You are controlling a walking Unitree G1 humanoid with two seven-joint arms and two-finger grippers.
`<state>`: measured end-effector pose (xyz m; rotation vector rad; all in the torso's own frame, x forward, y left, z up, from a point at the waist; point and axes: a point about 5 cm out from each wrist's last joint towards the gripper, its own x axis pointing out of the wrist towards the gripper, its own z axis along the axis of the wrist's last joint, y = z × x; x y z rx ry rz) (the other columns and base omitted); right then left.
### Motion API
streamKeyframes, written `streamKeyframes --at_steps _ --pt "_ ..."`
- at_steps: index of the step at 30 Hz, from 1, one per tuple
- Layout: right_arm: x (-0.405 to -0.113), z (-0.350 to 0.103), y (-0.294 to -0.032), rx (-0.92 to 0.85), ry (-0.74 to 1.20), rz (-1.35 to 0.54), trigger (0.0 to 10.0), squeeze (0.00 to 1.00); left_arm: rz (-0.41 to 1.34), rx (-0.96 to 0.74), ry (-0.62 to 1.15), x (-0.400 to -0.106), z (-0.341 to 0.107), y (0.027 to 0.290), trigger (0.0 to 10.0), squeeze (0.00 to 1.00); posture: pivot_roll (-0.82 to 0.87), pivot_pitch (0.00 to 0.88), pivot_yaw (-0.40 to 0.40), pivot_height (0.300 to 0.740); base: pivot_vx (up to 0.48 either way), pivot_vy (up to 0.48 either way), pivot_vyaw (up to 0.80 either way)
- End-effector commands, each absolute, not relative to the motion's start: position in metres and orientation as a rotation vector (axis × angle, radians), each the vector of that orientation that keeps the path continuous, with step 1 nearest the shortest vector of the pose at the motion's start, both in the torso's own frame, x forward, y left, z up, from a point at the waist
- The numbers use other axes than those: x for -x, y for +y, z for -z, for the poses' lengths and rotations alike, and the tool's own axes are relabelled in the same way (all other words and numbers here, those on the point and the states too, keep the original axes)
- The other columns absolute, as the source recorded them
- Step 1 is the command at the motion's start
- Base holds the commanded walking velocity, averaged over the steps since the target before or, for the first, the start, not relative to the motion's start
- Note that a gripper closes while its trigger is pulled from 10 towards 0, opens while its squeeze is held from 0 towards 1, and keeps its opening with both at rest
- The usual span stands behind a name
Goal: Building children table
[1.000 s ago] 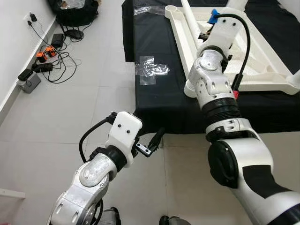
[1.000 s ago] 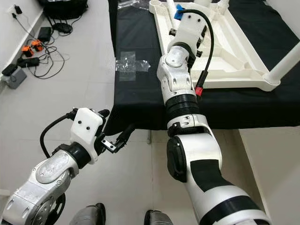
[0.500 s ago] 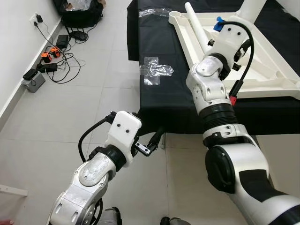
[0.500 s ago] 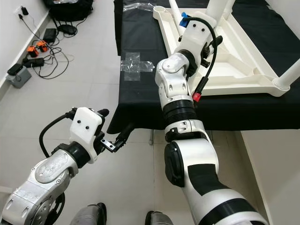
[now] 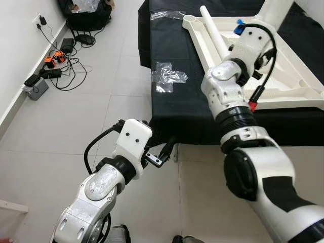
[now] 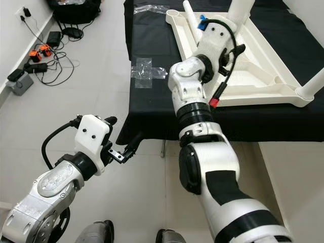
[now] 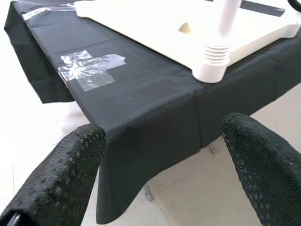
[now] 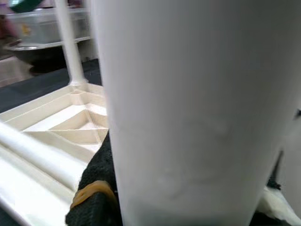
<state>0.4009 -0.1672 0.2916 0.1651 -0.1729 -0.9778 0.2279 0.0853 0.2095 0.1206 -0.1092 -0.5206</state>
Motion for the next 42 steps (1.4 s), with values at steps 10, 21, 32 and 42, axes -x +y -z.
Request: streamKeyframes --at_steps 10,21,32,42 --pt "-0.389 -0.229 -0.204 -0.138 0.086 1.212 0.0 0.0 0.688 -0.1 0.024 -0.217 -0.189 0.072 10.0 0.0 0.08 0.236 -0.075 0.74 0.0 0.0 0.0" --pt "-0.391 -0.232 -0.19 -0.161 0.082 1.21 0.0 0.0 0.779 -0.112 0.062 -0.21 -0.178 0.059 10.0 0.0 0.07 0.241 -0.071 0.74 0.0 0.0 0.0" --pt "-0.398 -0.243 -0.176 -0.137 0.015 1.084 10.0 0.0 0.773 -0.12 0.053 -0.21 -0.179 0.06 10.0 0.0 0.07 0.238 -0.073 0.74 0.0 0.0 0.0" --pt "-0.404 -0.29 -0.168 -0.163 -0.162 1.008 10.0 0.0 0.767 -0.128 0.036 -0.209 -0.18 0.059 10.0 0.0 0.07 0.235 -0.074 0.74 0.0 0.0 0.0"
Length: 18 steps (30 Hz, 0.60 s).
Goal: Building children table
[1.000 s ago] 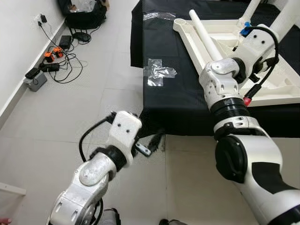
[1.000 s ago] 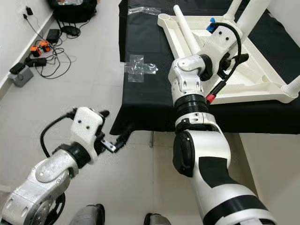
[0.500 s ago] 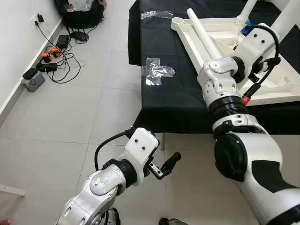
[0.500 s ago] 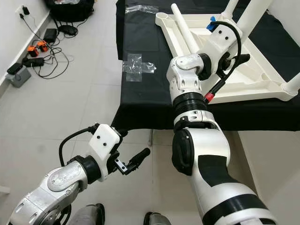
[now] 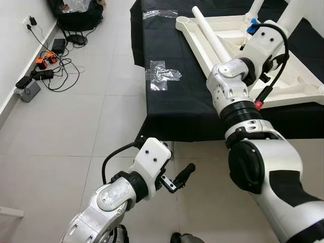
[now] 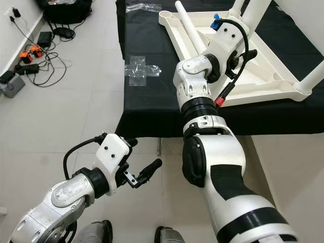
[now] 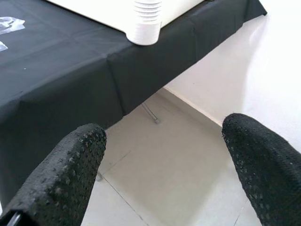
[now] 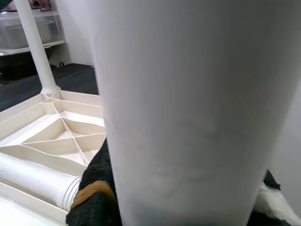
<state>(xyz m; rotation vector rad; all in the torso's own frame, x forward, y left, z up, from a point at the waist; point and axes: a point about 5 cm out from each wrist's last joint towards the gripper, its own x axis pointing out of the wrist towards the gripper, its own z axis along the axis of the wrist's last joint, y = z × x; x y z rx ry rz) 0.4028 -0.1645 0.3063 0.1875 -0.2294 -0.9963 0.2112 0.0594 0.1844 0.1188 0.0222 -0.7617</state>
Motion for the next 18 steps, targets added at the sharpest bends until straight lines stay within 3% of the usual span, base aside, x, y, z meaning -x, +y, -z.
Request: streamKeyframes --at_steps 1,18 --pt "-0.404 -0.29 -0.168 -0.163 -0.162 1.008 10.0 0.0 0.767 -0.128 0.036 -0.209 -0.18 0.059 10.0 0.0 0.07 0.235 -0.074 0.74 0.0 0.0 0.0" --pt "-0.403 -0.348 -0.171 -0.284 -0.296 0.964 10.0 0.0 0.759 -0.132 0.025 -0.21 -0.181 0.059 10.0 0.0 0.06 0.223 -0.08 0.74 0.0 0.0 0.0"
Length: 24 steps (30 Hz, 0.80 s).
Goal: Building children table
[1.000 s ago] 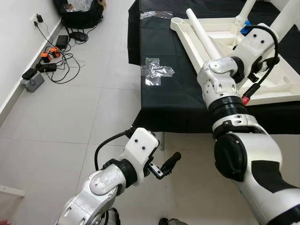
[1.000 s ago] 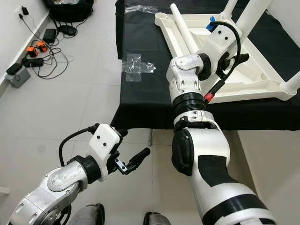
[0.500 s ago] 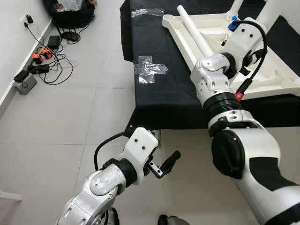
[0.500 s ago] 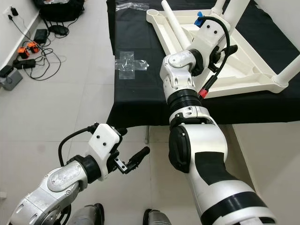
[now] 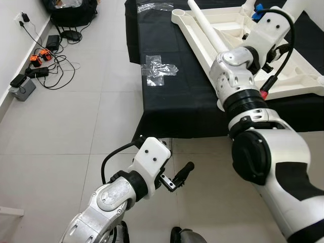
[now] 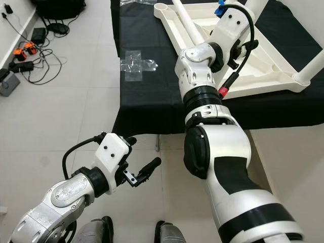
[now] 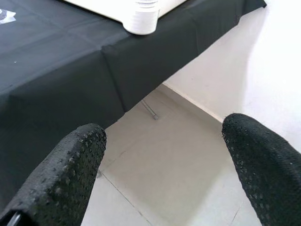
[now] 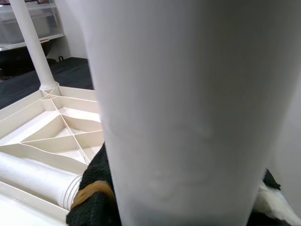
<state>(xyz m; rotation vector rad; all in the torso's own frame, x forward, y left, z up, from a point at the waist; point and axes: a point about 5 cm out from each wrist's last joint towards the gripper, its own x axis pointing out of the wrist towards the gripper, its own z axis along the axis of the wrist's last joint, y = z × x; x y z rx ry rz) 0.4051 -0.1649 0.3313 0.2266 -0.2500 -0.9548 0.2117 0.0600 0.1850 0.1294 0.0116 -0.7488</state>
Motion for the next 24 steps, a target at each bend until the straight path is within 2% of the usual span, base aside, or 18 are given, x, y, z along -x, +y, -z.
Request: streamKeyframes --at_steps 1,12,17,24 --pt "-0.402 -0.349 -0.171 -0.287 -0.298 0.963 10.0 0.0 0.759 -0.132 0.024 -0.209 -0.181 0.059 10.0 0.0 0.06 0.223 -0.08 0.74 0.0 0.0 0.0" --pt "-0.408 -0.314 -0.164 -0.244 -0.181 0.932 10.0 0.0 0.755 -0.133 0.016 -0.21 -0.182 0.058 10.0 0.0 0.06 0.226 -0.077 0.74 0.0 0.0 0.0" --pt "-0.41 -0.273 -0.158 -0.2 -0.031 0.905 10.0 0.0 0.753 -0.133 0.01 -0.21 -0.183 0.058 10.0 0.0 0.06 0.228 -0.078 0.74 0.0 0.0 0.0" --pt "-0.41 -0.253 -0.154 -0.172 0.051 0.88 10.0 0.0 0.752 -0.134 0.002 -0.21 -0.185 0.058 10.0 0.0 0.06 0.23 -0.078 0.74 0.0 0.0 0.0"
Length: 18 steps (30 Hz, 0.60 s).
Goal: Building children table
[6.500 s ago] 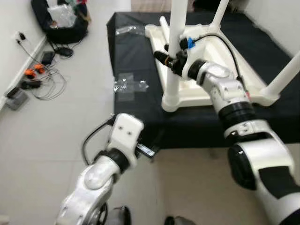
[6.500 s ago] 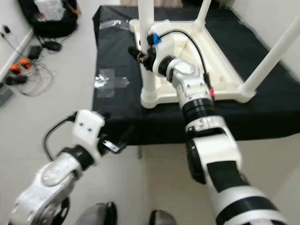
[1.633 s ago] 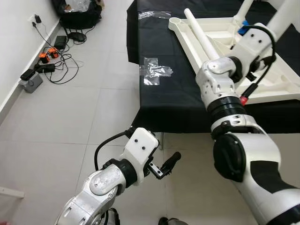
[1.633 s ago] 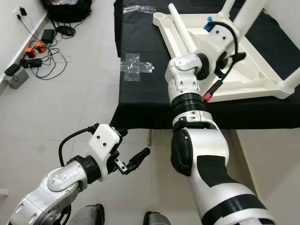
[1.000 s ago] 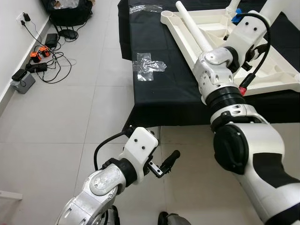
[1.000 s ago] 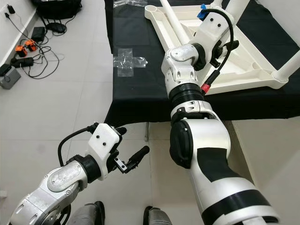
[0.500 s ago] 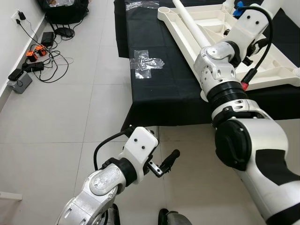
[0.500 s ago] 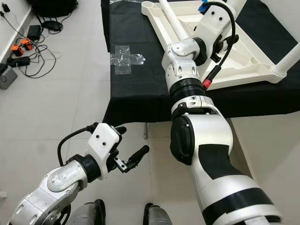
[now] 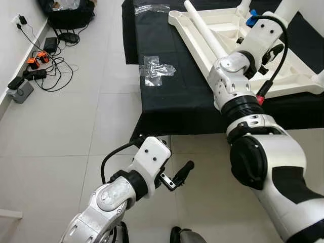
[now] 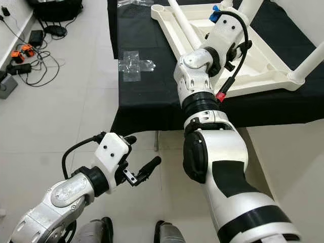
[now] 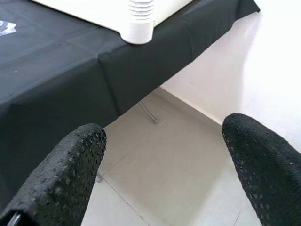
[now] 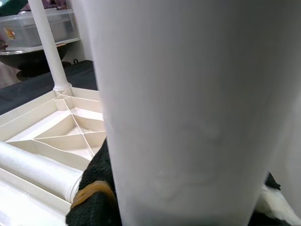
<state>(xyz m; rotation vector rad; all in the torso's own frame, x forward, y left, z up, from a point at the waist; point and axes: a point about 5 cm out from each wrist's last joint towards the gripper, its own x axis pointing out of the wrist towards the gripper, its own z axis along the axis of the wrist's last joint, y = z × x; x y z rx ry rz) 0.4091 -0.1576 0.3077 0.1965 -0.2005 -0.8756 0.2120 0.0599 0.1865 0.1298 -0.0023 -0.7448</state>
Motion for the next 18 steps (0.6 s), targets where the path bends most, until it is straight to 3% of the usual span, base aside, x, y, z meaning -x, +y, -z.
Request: streamKeyframes --at_steps 1,10,18 --pt "-0.41 -0.25 -0.153 -0.161 0.06 0.868 10.0 0.0 0.752 -0.134 0.001 -0.21 -0.185 0.058 10.0 0.0 0.06 0.231 -0.081 0.74 0.0 0.0 0.0" --pt "-0.41 -0.239 -0.149 -0.082 0.14 0.848 10.0 0.0 0.753 -0.131 -0.008 -0.21 -0.187 0.056 10.0 0.0 0.06 0.233 -0.085 0.74 0.0 0.0 0.0" --pt "-0.405 -0.238 -0.156 -0.113 0.162 0.975 10.0 0.0 0.746 -0.125 -0.027 -0.209 -0.192 0.055 10.0 0.0 0.06 0.247 -0.09 0.74 0.0 0.0 0.0"
